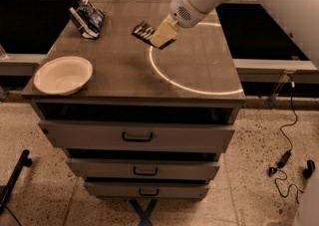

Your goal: Move rxbar chocolate near paper bowl

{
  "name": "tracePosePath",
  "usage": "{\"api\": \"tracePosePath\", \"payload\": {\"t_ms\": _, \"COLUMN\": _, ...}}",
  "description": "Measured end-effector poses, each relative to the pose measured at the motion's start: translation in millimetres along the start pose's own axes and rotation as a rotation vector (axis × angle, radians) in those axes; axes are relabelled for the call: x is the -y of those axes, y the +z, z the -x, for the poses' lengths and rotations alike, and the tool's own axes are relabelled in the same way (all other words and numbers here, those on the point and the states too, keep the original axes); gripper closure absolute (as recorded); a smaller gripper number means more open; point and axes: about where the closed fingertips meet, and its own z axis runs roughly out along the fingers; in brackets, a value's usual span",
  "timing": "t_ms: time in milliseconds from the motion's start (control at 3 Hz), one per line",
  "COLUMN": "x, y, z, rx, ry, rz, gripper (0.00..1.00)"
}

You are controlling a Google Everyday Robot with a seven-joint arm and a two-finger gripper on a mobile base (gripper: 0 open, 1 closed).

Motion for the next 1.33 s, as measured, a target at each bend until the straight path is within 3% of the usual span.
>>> {"api": "tracePosePath", "payload": {"t_ms": 333, "x": -30.9, "y": 29.7, "z": 18.0, "rx": 0.016, "ry": -0.043, "rz": 0.075, "gripper": 1.00}}
{"api": "tracePosePath", "payload": {"t_ms": 667, "x": -67.4, "y": 58.8, "z": 15.3, "rx": 0.000, "ry": -0.087, "rz": 0.148, "gripper": 1.00}}
{"api": "tracePosePath", "payload": {"t_ms": 1000, "x": -85.8, "y": 69.6, "z": 3.6, "rx": -0.019, "ry": -0.100, "rz": 0.181, "gripper": 1.00}}
{"api": "tracePosePath", "payload": {"t_ms": 1333, "x": -110.6, "y": 72.7, "z": 0.9, "rx": -0.021, "ry": -0.126, "rz": 0.206, "gripper": 0.75}}
